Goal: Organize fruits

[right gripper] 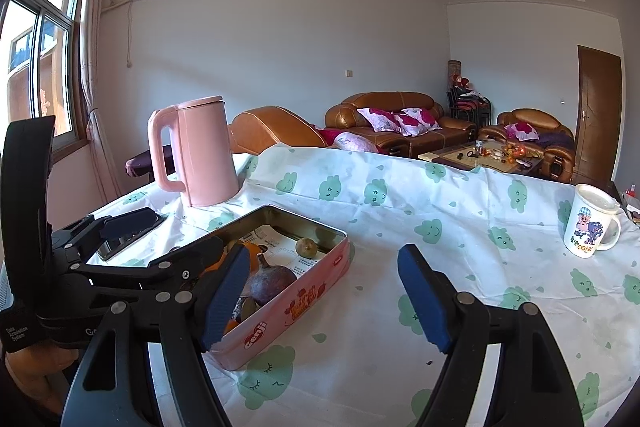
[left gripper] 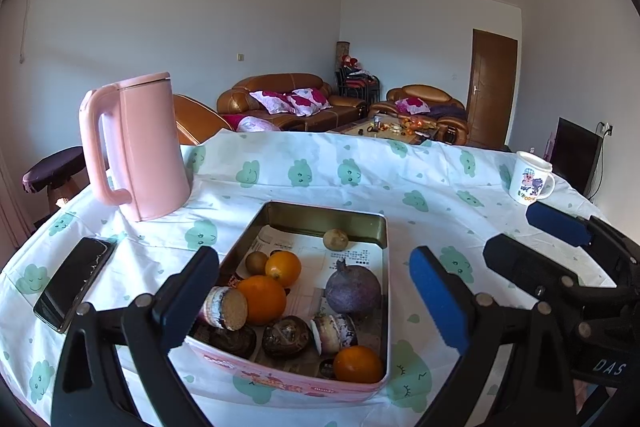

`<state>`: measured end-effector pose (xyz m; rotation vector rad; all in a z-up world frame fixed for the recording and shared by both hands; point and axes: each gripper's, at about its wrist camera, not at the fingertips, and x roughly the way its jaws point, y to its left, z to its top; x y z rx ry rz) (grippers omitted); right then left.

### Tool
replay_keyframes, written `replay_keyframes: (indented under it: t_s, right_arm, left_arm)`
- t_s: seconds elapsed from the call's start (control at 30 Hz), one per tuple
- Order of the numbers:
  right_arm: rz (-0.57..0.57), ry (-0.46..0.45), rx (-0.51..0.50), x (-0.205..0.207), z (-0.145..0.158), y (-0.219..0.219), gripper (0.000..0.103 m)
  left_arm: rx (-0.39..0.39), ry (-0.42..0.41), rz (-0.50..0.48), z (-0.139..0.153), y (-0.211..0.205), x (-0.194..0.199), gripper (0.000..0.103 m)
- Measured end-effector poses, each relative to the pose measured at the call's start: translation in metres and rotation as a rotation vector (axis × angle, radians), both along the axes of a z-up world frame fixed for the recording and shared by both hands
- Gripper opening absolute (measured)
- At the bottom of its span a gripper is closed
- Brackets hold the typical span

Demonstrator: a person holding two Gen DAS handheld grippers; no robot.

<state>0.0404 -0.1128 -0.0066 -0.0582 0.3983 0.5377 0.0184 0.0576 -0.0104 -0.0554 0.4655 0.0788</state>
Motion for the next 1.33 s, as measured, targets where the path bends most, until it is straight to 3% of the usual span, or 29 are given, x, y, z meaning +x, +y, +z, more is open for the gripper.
replay_keyframes:
  t_s: [0.83, 1.33]
  right_arm:
    - [-0.042, 0.001, 0.046, -0.003, -0.001, -0.028, 0.078]
    - [-0.065, 0.022, 0.017, 0.005, -0.011, -0.036, 0.078]
  left_arm:
    - [0.02, 0.011, -0.002, 0.002, -0.012, -0.002, 0.103]
    - [0.044, 0.029, 0.03, -0.006, -0.012, 0.0, 0.103]
